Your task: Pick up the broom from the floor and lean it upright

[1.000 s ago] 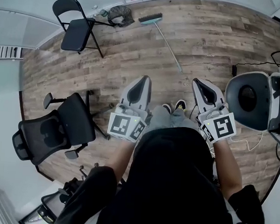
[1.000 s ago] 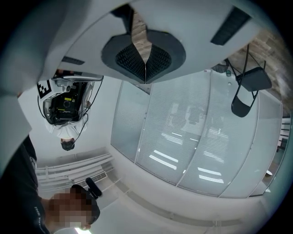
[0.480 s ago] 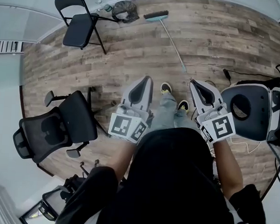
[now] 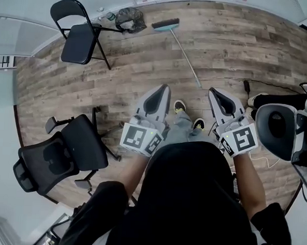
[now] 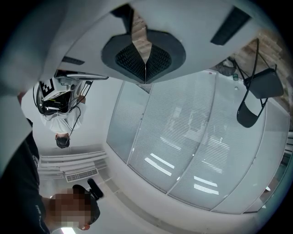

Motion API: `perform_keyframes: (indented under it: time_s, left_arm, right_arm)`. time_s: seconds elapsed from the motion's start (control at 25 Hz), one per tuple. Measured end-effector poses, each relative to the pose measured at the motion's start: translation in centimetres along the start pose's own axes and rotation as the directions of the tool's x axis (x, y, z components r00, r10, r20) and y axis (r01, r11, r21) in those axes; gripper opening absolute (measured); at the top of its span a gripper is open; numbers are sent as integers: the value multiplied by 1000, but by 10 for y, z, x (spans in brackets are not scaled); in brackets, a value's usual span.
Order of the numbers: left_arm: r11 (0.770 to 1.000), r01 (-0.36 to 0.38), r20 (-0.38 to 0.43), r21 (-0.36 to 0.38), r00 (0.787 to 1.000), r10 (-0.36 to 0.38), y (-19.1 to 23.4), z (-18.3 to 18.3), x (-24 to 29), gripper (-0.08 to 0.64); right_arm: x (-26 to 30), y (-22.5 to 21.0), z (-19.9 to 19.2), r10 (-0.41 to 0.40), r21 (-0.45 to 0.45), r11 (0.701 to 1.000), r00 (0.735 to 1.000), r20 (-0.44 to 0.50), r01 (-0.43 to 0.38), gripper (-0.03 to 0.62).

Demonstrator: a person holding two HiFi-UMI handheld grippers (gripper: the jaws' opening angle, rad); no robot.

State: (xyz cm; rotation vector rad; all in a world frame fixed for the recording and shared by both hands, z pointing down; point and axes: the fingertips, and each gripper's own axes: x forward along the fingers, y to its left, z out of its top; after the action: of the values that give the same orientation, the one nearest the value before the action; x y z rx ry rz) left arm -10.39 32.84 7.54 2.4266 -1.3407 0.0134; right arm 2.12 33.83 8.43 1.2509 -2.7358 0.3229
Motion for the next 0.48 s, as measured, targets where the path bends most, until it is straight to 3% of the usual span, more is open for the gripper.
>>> perform_keyframes:
  time_s: [0.48]
  left_arm:
    - [999,-7,-54,-45,999,5,63,-8,37,21]
  right_arm:
    - [73,-39,-15,-36,-17,999,996,-81,35,15]
